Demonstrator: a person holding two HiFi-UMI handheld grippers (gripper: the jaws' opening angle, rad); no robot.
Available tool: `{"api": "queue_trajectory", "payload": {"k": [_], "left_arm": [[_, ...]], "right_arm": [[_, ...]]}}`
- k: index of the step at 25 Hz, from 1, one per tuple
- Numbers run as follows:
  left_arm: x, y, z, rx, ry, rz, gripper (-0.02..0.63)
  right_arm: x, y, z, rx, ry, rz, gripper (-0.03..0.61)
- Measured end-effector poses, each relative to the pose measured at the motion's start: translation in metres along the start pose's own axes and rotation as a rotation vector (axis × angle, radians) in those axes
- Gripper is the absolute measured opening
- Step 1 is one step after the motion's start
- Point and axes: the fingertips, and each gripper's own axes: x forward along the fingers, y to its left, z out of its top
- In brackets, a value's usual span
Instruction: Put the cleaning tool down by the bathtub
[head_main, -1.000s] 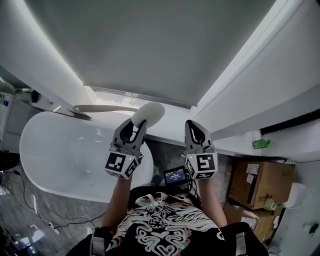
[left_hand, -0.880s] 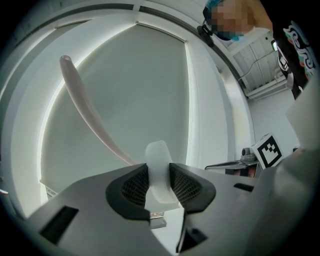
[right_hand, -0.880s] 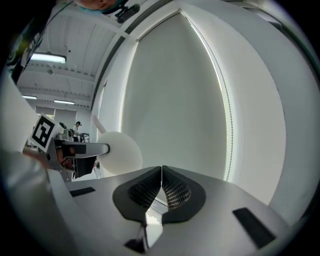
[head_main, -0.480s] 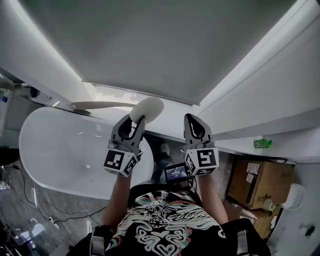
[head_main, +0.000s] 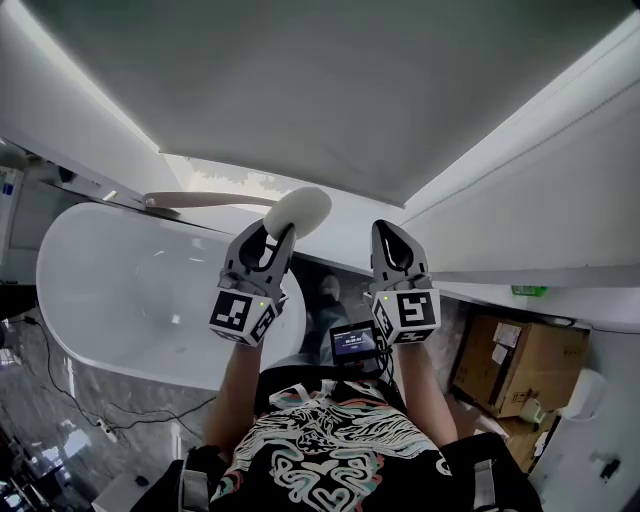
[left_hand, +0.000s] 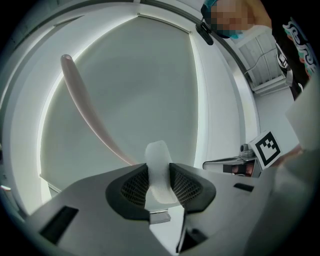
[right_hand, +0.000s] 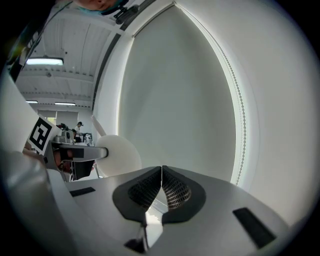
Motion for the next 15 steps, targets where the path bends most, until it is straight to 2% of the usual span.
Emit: {"api": "queue_trajectory", "payload": {"k": [11, 15], "left_arm": [[0.021, 0.024, -0.041, -0.106, 0.048, 0.032, 0.129], [0.028, 0.028, -0.057, -0.113, 0.079, 0.042, 0.129]], "right_arm": [[0.026, -0.016, -0.036, 0.005, 0.068, 0.006, 0.029], [0.03, -0.022, -0.049, 0.009, 0.091, 0.008, 0.029]]}}
